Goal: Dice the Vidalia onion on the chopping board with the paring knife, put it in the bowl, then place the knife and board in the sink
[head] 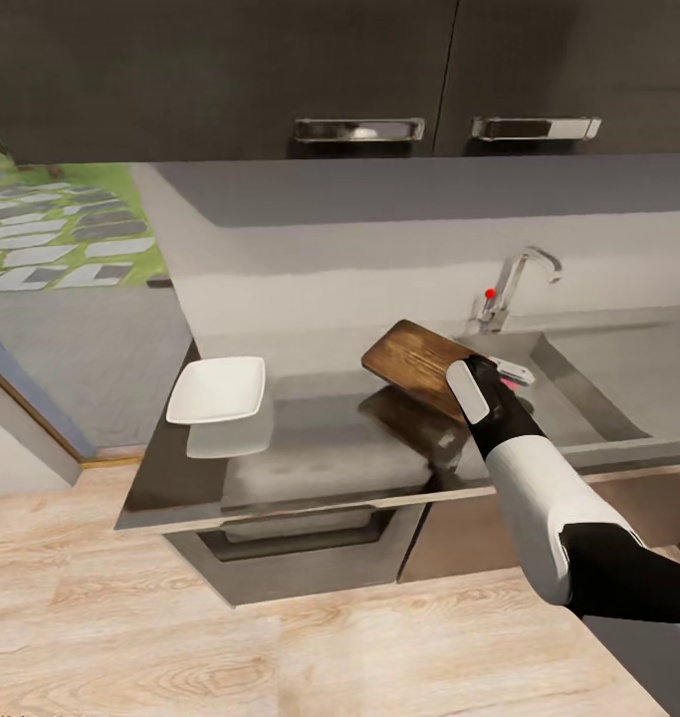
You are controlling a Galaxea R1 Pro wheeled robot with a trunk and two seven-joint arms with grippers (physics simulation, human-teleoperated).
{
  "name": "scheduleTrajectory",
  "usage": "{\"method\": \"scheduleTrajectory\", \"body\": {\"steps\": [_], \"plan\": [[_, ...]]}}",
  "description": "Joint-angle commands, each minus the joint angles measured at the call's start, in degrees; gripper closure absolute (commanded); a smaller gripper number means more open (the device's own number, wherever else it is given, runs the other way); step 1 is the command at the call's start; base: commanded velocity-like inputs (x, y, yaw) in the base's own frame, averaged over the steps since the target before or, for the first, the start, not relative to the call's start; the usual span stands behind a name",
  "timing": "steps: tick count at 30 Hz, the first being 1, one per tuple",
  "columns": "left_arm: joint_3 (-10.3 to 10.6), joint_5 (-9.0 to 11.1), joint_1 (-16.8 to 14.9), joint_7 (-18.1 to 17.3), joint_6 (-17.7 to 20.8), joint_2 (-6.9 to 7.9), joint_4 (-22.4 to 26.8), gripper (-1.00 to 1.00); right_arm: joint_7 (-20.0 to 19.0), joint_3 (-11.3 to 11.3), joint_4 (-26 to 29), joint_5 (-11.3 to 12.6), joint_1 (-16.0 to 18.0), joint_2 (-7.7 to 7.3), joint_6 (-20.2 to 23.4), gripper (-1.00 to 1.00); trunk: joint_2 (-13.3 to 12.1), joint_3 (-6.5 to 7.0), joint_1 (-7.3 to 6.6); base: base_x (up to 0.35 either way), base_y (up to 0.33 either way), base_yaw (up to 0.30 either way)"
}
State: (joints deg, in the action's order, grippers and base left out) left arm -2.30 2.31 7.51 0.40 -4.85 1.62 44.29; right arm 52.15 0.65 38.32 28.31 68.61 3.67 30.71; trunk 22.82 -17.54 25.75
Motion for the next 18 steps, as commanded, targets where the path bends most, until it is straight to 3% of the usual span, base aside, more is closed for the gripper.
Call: {"method": "scheduleTrajectory", "body": {"steps": [1, 5, 10, 18], "plan": [[0.01, 0.24, 0.03, 0.04, -0.06, 0.0, 0.08, -1.0, 0.27, 0.06, 0.09, 0.16, 0.03, 0.01, 0.4, 1.0, 0.1, -0.09, 0.03, 0.0, -0.288, 0.027], [0.01, 0.24, 0.03, 0.04, -0.07, 0.02, -0.03, -1.0, 0.2, -0.5, 0.09, 0.16, 0.03, 0.13, 1.12, 1.0, 0.1, -0.09, 0.03, 0.0, -0.201, 0.01], [0.01, 0.24, 0.03, 0.04, -0.07, 0.01, -0.07, -1.0, -0.04, -1.81, 0.09, 0.16, 0.03, 0.33, 1.81, 1.0, 0.1, -0.09, 0.03, 0.0, -0.035, 0.05], [0.01, 0.24, 0.04, 0.04, -0.07, 0.01, -0.23, -1.0, -3.88, -2.1, 0.01, 0.15, 0.03, 0.34, 1.98, 1.0, 0.1, -0.09, 0.03, 0.0, -0.028, 0.158]]}}
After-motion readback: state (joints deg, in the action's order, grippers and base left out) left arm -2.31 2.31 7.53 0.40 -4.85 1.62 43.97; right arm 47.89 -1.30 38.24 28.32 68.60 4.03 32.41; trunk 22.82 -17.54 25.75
